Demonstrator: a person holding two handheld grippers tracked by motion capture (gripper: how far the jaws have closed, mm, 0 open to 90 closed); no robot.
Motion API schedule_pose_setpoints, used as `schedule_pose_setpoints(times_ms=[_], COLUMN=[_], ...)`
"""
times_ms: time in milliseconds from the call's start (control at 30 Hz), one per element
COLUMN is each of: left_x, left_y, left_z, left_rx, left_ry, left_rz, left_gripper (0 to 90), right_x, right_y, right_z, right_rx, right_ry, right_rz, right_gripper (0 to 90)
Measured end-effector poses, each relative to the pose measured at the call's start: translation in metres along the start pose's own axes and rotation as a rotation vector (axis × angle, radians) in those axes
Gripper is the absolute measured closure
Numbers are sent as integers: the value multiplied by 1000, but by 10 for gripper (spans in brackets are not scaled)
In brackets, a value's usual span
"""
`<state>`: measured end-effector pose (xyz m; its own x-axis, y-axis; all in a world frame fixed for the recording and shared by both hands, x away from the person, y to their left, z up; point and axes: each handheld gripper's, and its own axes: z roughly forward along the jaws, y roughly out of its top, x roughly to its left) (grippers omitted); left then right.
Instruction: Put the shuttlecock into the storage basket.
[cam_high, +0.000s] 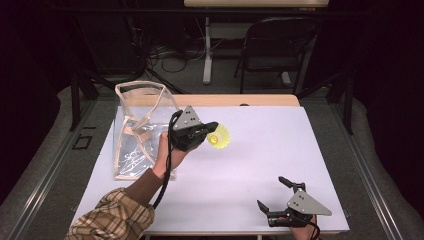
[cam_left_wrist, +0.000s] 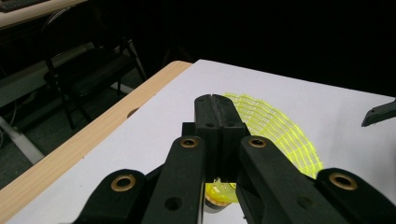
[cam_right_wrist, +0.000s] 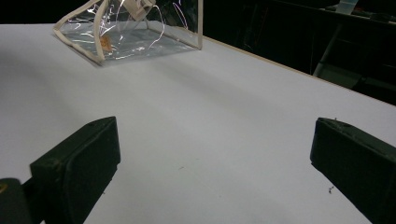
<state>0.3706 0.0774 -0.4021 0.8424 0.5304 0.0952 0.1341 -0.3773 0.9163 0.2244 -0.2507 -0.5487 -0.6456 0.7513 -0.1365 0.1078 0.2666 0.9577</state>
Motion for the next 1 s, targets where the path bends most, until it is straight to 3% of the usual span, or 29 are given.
schedule_pose_setpoints(times_ms=[367, 1000], left_x=[12, 36], left_y=[10, 12], left_z=[-7, -11], left_rx=[-9, -8], left_ry=[27, 69], left_rz=[0, -27], left_gripper=[900, 900], right_x=[-1, -1], right_y=[-1, -1], right_z=[1, 3], right_rx=[-2, -2], right_ry=[7, 11], right_rz=[8, 3], right_gripper=[13, 14])
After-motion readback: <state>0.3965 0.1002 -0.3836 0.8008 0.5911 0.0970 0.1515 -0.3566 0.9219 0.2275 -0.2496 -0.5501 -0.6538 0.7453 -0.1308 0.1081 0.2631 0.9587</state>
